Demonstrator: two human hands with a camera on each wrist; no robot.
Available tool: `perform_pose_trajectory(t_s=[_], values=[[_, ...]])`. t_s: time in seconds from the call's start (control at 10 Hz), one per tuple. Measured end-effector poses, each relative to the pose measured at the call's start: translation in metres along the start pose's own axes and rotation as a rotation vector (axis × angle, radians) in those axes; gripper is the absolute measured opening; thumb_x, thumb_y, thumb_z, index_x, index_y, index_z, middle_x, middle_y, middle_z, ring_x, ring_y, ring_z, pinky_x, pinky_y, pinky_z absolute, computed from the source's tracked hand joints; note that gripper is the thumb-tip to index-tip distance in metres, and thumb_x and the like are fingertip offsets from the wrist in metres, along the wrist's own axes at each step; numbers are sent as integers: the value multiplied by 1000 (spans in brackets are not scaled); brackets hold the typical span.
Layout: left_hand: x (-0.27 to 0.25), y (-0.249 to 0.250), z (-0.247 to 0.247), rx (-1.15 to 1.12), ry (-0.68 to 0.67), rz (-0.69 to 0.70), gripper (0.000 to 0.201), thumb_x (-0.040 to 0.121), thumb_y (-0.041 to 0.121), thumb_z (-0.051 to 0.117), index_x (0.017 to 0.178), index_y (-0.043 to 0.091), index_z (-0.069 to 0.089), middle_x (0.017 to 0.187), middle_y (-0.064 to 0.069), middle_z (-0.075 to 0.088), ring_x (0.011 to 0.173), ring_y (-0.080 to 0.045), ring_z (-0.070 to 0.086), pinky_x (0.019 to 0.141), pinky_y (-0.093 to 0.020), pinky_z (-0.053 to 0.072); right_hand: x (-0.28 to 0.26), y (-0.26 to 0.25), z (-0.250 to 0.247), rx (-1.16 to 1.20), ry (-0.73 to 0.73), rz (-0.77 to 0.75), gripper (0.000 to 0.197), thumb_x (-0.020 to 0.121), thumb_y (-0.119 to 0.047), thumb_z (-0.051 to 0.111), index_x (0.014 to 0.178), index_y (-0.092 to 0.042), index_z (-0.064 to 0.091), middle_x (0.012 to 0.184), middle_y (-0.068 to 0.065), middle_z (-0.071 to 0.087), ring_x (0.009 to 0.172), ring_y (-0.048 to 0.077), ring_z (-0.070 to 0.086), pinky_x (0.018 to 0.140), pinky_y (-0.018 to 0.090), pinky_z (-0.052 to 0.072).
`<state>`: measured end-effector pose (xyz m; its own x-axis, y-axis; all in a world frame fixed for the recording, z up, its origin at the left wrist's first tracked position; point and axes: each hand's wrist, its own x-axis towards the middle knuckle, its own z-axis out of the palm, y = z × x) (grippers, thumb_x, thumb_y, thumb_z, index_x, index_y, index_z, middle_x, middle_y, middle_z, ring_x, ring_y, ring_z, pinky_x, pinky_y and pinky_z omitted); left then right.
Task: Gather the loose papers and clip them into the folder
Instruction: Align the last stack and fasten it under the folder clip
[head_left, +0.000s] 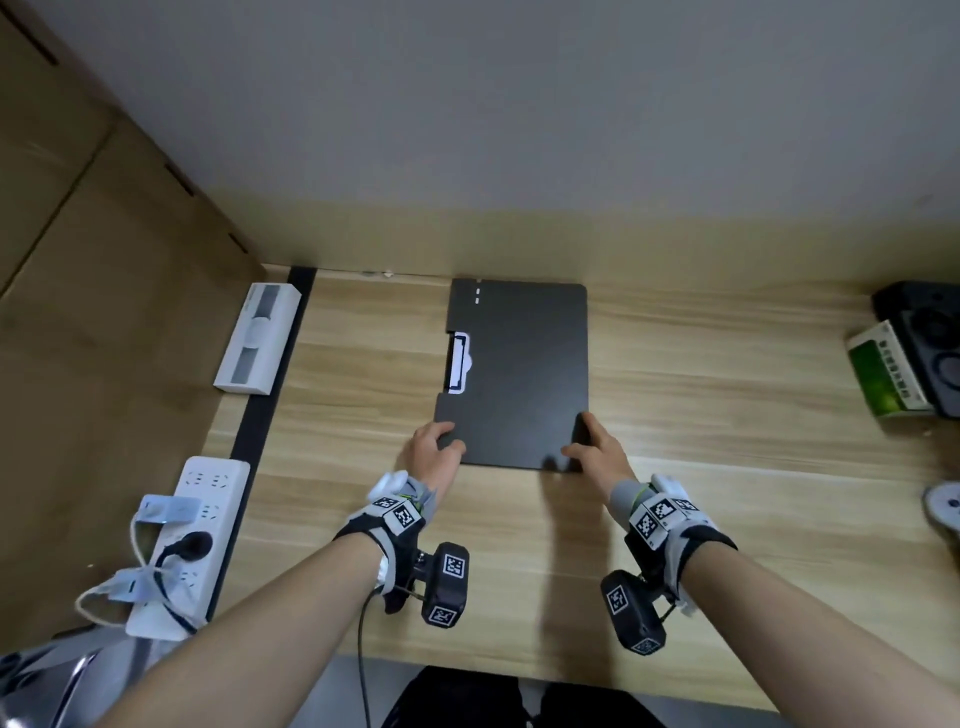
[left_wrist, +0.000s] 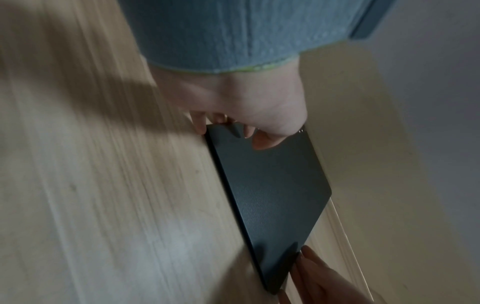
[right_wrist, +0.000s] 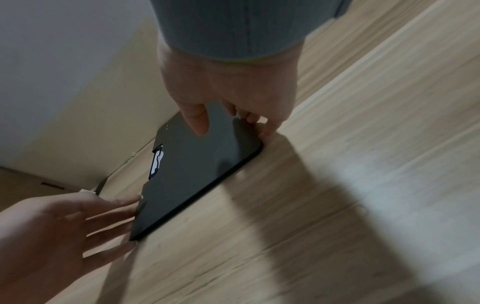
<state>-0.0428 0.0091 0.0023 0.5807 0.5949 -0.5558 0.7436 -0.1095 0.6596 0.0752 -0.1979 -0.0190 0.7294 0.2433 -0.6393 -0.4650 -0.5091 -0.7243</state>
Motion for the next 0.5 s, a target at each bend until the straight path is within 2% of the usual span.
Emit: perform_pose_trajectory(t_s=[0.1,0.2,0.3,0.4,0.5], values=[[-4,2,-1,-4,-8,16,51,74,29,56,125,24,62,140,3,51,129,-22,47,110,-39,37,1,1,0,8,-5,17,73,85,-2,63,151,-18,35,142,6,49,118,16,46,96,23,34],[-5,4,-5,-13,-77,-2,51,73,30,57,124,31,62,146,8,46,132,-20,44,112,-40,35,2,-2,-2,5,-5,25,74,85,-2,63,152,-18,34,145,7,48,130,22,46,98,23,34],[15,-11,0,-20,-120,4,62,59,43,55,120,38,62,143,12,48,130,-20,49,109,-43,40,10,-5,-4,29,-4,9,75,86,-3,63,153,-18,32,143,4,48,133,23,45,101,24,34],[8,6,-7,-2,-149,14,61,65,35,56,125,28,61,137,5,55,124,-27,54,106,-42,44,8,-7,-9,-8,-25,4,75,81,-9,66,150,-16,37,141,5,52,131,27,48,107,32,38],[0,18,-7,26,-130,49,50,84,19,57,134,19,55,141,-1,51,128,-26,49,107,-36,40,5,-2,-13,-23,6,-19,66,83,-5,64,145,-8,41,138,9,54,126,27,51,106,35,40]])
